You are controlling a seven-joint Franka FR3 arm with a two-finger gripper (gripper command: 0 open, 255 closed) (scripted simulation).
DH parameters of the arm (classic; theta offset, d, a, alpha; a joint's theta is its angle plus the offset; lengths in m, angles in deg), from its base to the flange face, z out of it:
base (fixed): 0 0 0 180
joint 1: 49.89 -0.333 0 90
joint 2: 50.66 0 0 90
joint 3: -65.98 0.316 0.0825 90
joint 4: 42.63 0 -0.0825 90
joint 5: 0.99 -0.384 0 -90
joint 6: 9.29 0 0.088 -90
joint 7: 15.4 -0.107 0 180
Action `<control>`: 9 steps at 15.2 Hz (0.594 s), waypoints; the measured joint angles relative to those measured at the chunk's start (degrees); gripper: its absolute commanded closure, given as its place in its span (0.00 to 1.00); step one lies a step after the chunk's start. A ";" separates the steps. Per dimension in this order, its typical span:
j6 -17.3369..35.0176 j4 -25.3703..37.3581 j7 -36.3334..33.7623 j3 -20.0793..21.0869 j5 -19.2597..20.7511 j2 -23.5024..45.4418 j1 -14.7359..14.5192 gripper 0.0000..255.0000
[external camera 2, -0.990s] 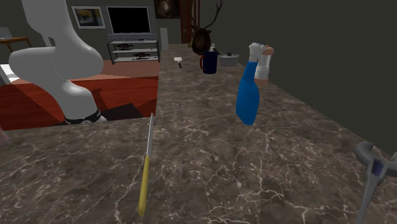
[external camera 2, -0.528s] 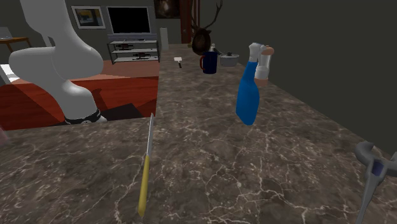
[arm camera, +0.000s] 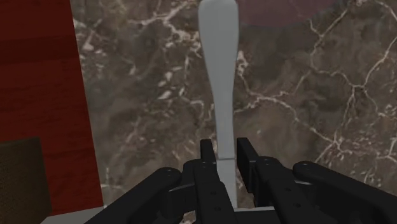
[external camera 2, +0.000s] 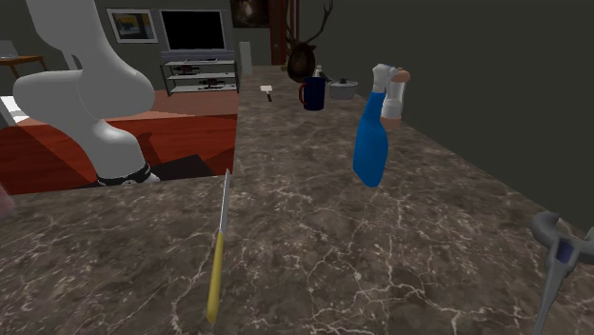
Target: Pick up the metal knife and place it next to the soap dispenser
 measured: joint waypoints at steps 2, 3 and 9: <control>1.33 -0.45 0.50 -0.44 -0.42 1.05 -0.18 1.00; 1.80 -0.66 0.61 -0.55 -0.53 1.34 -0.23 1.00; 2.29 -0.87 0.70 -0.65 -0.64 1.61 -0.29 0.00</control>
